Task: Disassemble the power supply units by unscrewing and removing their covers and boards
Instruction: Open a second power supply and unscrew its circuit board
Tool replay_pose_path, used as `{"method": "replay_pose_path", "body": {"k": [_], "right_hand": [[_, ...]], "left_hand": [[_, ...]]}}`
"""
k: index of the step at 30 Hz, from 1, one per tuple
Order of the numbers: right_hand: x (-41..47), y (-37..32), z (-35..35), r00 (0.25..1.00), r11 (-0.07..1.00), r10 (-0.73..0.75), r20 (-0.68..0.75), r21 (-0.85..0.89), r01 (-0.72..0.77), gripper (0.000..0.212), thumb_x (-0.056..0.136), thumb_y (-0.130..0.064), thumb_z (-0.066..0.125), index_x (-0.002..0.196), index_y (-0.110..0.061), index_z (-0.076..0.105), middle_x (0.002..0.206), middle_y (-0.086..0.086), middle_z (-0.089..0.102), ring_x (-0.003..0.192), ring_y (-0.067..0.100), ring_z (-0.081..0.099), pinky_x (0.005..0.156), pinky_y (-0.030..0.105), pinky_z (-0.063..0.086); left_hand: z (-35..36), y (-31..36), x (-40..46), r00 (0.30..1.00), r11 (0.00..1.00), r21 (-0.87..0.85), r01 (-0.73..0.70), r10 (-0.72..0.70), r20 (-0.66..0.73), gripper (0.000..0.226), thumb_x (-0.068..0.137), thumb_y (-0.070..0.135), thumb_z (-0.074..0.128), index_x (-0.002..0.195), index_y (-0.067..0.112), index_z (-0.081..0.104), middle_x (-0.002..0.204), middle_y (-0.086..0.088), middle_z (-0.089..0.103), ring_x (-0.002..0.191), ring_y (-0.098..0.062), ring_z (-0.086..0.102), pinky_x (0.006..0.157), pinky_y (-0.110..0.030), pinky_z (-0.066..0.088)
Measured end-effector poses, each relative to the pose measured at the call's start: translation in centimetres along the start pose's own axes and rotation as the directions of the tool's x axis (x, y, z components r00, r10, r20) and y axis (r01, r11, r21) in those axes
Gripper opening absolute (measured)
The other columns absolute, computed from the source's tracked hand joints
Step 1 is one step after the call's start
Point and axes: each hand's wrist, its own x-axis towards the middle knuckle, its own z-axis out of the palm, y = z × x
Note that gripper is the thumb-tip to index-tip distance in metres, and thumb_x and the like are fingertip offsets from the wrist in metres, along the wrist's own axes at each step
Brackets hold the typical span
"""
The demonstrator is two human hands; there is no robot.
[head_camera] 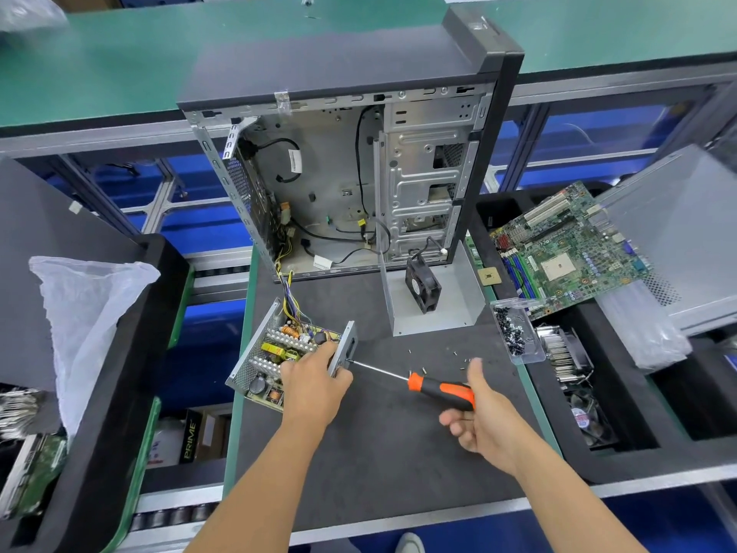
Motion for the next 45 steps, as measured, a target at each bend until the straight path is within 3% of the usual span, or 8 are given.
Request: {"method": "replay_pose_path", "body": {"k": [5,10,15,29,34,39,42,45], "right_hand": [[0.3,0.0,-0.3,0.986,0.987,-0.147,0.076,0.078,0.141,0.043,0.075,-0.031,0.080,0.106,-0.011,0.059,0.071,0.010,0.060,0.055,0.015,0.051,0.050,0.025,0.042],[0.6,0.5,0.4,0.999,0.999,-0.029,-0.016,-0.027,0.029,0.055,0.097,-0.060,0.045,0.106,-0.008,0.061,0.070,0.014,0.061,0.048,0.016,0.051,0.044,0.023,0.042],[0.9,1.0,0.0,0.982,0.975,-0.189,-0.010,0.115,0.189,0.016,0.091,-0.020,0.071,0.096,-0.006,0.063,0.090,0.014,0.060,0.062,0.020,0.058,0.059,0.027,0.052],[0.8,2.0,-1.1,0.965,0.961,-0.249,-0.085,0.102,0.257,0.021,0.087,-0.022,0.075,0.098,-0.005,0.067,0.087,0.014,0.063,0.063,0.016,0.057,0.056,0.024,0.048],[0.3,2.0,-2.4,0.974,0.967,-0.220,-0.053,0.116,0.225,0.020,0.088,-0.021,0.073,0.097,-0.004,0.066,0.081,0.014,0.065,0.062,0.018,0.055,0.054,0.025,0.046],[-0.3,2.1,-3.4,0.981,0.977,-0.195,0.006,0.088,0.194,0.022,0.091,-0.022,0.070,0.100,-0.003,0.066,0.082,0.015,0.067,0.062,0.018,0.056,0.056,0.026,0.046],[-0.7,2.2,-3.6,0.981,0.979,-0.189,0.036,0.085,0.185,0.021,0.091,-0.023,0.070,0.095,-0.004,0.065,0.081,0.016,0.067,0.062,0.018,0.055,0.055,0.026,0.045],[-0.9,2.4,-4.0,0.982,0.980,-0.181,0.050,0.089,0.177,0.020,0.090,-0.024,0.071,0.093,-0.005,0.066,0.081,0.015,0.068,0.062,0.018,0.055,0.055,0.025,0.045]], "left_hand": [[0.2,-0.1,0.0,1.000,1.000,0.009,0.000,0.000,0.002,0.011,0.088,0.020,0.057,0.097,0.020,0.063,0.064,0.005,0.052,0.066,-0.003,0.031,0.073,-0.036,0.027],[0.2,-0.2,0.1,1.000,0.999,0.030,-0.012,0.012,0.000,0.013,0.089,0.020,0.058,0.100,0.020,0.063,0.068,0.005,0.053,0.065,-0.003,0.030,0.075,-0.034,0.025],[0.1,-0.1,0.1,1.000,0.999,0.031,-0.022,0.022,-0.008,0.012,0.088,0.020,0.059,0.100,0.020,0.064,0.069,0.005,0.058,0.064,-0.017,0.040,0.077,-0.036,0.029],[-0.4,0.4,-0.1,0.999,0.998,0.051,-0.023,0.022,0.026,0.021,0.089,0.021,0.058,0.109,0.022,0.063,0.084,0.000,0.069,0.078,-0.025,0.058,0.084,-0.036,0.032],[-0.7,0.6,-1.0,0.994,0.995,-0.014,-0.096,0.095,-0.050,0.053,0.079,0.029,0.081,0.125,0.022,0.056,0.111,0.001,0.064,0.105,-0.024,0.058,0.098,-0.042,0.040],[-1.5,0.4,-1.1,0.763,0.724,0.384,-0.573,0.642,-0.073,0.059,0.055,0.045,0.095,0.106,0.024,0.074,0.097,0.005,0.066,0.098,-0.023,0.045,0.079,-0.042,0.039],[-1.2,0.4,-1.0,0.616,0.591,0.345,-0.729,0.786,-0.045,0.030,0.062,0.027,0.096,0.086,0.023,0.078,0.083,0.012,0.069,0.091,-0.018,0.044,0.073,-0.038,0.033],[-1.2,0.9,-0.8,0.594,0.576,0.239,-0.782,0.804,0.005,0.020,0.067,0.015,0.093,0.078,0.019,0.077,0.071,0.010,0.066,0.079,-0.019,0.050,0.062,-0.039,0.043]]}}
